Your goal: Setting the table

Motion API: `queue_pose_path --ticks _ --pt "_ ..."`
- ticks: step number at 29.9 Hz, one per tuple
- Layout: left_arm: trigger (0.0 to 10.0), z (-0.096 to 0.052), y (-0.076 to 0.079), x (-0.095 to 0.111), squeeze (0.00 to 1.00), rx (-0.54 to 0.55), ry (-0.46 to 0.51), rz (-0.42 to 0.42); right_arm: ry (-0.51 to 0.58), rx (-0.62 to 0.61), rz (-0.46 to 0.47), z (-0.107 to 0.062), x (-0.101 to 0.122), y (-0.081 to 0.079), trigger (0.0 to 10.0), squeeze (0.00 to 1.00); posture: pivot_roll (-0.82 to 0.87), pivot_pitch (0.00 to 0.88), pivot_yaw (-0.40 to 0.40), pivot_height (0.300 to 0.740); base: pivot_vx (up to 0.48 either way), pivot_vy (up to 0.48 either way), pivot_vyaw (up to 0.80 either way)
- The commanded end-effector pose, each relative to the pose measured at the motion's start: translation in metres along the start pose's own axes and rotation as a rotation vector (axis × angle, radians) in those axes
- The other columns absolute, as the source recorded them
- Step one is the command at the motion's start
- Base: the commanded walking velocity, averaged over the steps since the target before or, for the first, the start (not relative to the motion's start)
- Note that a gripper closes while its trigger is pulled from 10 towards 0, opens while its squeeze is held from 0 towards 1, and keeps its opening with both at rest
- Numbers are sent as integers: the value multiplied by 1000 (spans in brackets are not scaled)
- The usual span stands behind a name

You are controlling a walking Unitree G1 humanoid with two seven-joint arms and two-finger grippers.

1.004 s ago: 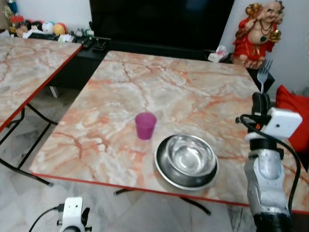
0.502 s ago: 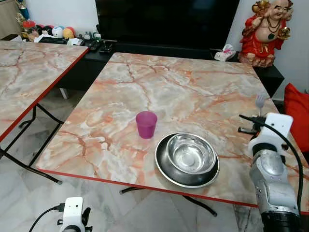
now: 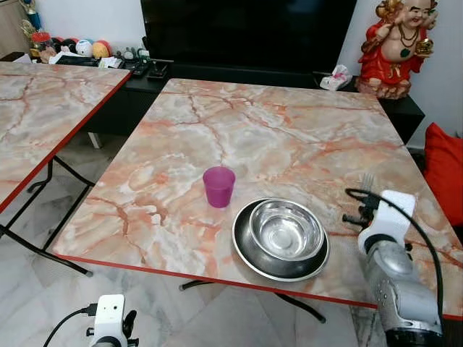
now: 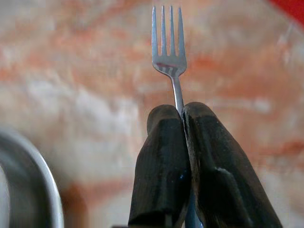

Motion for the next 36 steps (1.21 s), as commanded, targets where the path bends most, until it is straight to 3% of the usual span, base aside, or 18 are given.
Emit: queue_pose_path --ticks 1,8,21,36 --pt "10000 0 -1 0 0 2 -10 -10 -42 -6 -1 1 -12 4 10000 0 100 0 -35 740 0 0 0" --pt "10000 1 -1 2 0 -2 -5 -7 -96 19 5 4 -30 3 10000 0 100 0 -33 740 0 0 0" --pt "10000 2 0 4 0 -7 1 -4 -41 122 -6 9 -16 -27 10000 0 106 0 -29 740 0 0 0" --pt "10000 3 3 6 0 -22 5 9 -61 142 -13 15 -23 -40 10000 0 111 0 -27 740 0 0 0"
Point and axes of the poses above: a point about 5 cm out from each wrist's last joint towards the gripper, its own z axis pointing out of the wrist towards the gripper, its own x axis along the axis of the wrist's last joint, y = z × x, the point moved 6 cm from there along z, pointing out of the wrist towards the gripper, and after that the axes turned 10 degrees about -z, right-handed, at the moved point
